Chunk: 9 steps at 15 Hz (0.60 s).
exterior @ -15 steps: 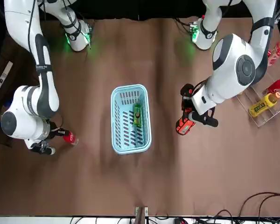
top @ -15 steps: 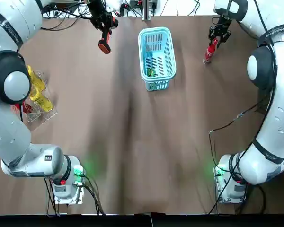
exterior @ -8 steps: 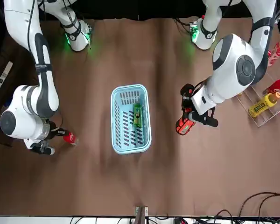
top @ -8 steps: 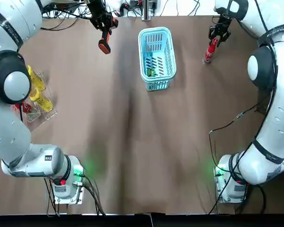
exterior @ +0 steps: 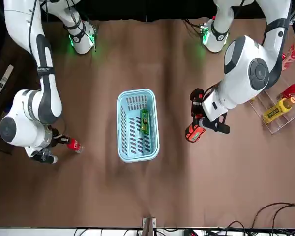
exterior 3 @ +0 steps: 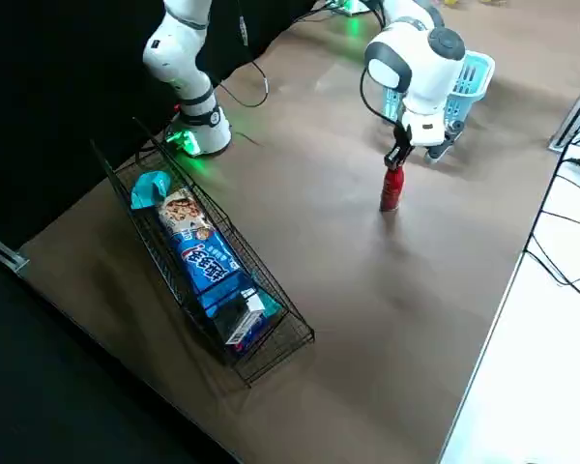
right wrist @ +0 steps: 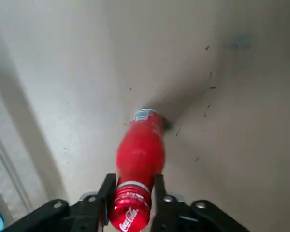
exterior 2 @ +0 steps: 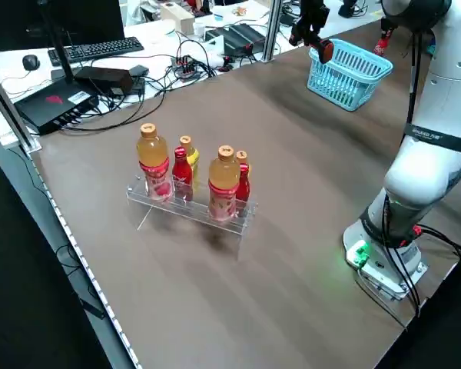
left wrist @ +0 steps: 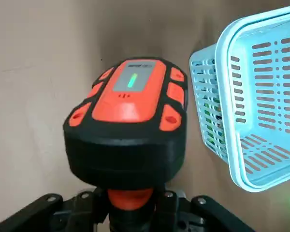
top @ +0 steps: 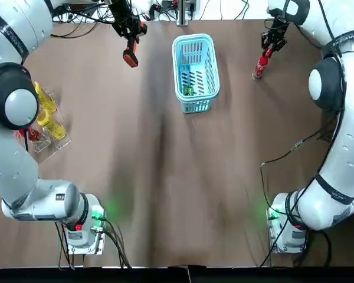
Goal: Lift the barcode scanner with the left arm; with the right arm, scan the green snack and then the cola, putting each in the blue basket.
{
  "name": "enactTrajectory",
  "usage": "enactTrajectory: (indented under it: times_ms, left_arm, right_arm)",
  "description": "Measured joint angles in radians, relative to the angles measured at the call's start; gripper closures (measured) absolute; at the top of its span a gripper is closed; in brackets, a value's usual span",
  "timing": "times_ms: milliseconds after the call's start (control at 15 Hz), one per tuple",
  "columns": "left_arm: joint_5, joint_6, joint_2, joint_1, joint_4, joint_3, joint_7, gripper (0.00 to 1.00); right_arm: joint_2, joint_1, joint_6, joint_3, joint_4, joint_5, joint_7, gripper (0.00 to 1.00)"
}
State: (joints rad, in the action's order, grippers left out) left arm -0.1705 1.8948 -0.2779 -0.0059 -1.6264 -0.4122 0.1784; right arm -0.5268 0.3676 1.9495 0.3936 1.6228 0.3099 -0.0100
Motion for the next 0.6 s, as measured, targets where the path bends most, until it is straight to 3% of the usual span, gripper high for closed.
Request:
enactTrajectory:
  times_ms: [67, 467, 600]
  left_arm:
    - [0.0, 0.0, 0.0, 0.0, 0.0, 0.0, 0.0, 0.63]
    - [0.0, 0.0, 0.0, 0.0, 0.0, 0.0, 0.001, 0.63]
    - [0.0, 0.0, 0.0, 0.002, 0.001, 0.0, 0.001, 0.63]
  right_arm:
    - [0.0, 0.0, 0.0, 0.0, -0.001, 0.0, -0.001, 0.67]
    - [0.002, 0.0, -0.012, 0.0, -0.006, 0.0, 0.001, 0.67]
    - [0.016, 0.0, -0.088, -0.001, -0.052, 0.0, 0.025, 0.67]
